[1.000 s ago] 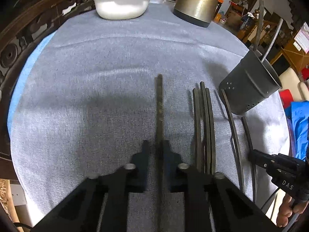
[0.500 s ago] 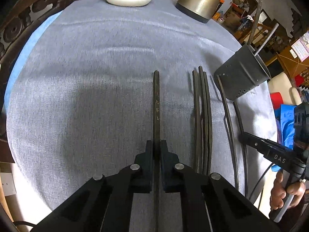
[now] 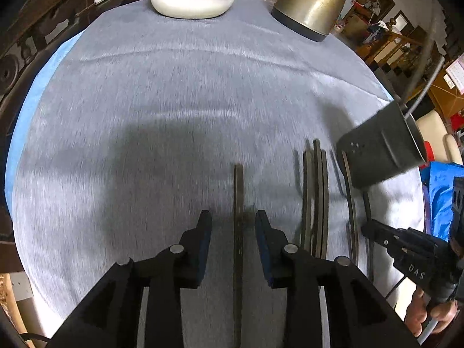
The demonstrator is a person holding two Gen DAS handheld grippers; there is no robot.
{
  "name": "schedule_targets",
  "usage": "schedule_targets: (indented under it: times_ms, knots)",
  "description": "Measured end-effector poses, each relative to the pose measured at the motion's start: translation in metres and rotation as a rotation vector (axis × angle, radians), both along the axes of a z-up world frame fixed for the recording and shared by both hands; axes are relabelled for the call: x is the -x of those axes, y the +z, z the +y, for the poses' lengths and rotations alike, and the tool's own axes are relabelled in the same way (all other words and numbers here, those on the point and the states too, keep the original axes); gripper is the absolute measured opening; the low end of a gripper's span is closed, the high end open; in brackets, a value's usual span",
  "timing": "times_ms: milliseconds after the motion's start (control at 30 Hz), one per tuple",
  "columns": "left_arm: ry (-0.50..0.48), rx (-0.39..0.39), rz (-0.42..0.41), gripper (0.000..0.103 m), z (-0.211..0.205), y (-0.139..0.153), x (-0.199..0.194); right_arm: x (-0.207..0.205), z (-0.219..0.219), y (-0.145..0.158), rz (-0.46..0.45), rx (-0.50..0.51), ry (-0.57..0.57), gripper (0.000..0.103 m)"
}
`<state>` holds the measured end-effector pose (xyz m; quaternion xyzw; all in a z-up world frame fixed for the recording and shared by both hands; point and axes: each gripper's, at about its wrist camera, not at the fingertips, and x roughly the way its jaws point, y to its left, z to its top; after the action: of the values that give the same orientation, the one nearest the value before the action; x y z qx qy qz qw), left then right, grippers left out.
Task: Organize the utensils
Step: 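Lift the held chopsticks with both grippers toward the grey cup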
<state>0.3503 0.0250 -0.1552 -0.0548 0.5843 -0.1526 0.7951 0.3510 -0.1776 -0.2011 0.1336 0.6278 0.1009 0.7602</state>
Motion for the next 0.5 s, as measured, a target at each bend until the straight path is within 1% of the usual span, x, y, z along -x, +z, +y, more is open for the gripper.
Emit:
schedule_targets:
  times_ms: [167, 233, 300, 333, 400, 500]
  knots:
    - [-0.010, -0.011, -0.002, 0.031, -0.001, 0.000, -0.003, -0.004, 0.001, -0.001, -0.042, -0.023, -0.010, 0.010]
    - [-0.008, -0.025, -0.011, 0.014, 0.000, -0.001, -0.004, -0.004, 0.000, -0.001, -0.055, -0.028, -0.006, 0.008]
    - [-0.004, -0.013, -0.009, 0.007, 0.004, -0.002, -0.005, -0.001, -0.004, 0.000, -0.066, -0.038, -0.004, 0.007]
    - [0.003, 0.007, -0.005, 0.007, 0.008, -0.002, -0.005, 0.003, -0.004, 0.002, -0.078, -0.041, -0.003, 0.007]
    - [0.018, 0.022, -0.011, 0.007, 0.012, -0.003, -0.006, 0.012, -0.006, 0.009, -0.110, -0.045, 0.004, 0.007]
    - [0.037, 0.045, -0.051, 0.007, 0.023, 0.010, 0.009, 0.023, -0.010, 0.027, -0.165, -0.042, 0.023, 0.007]
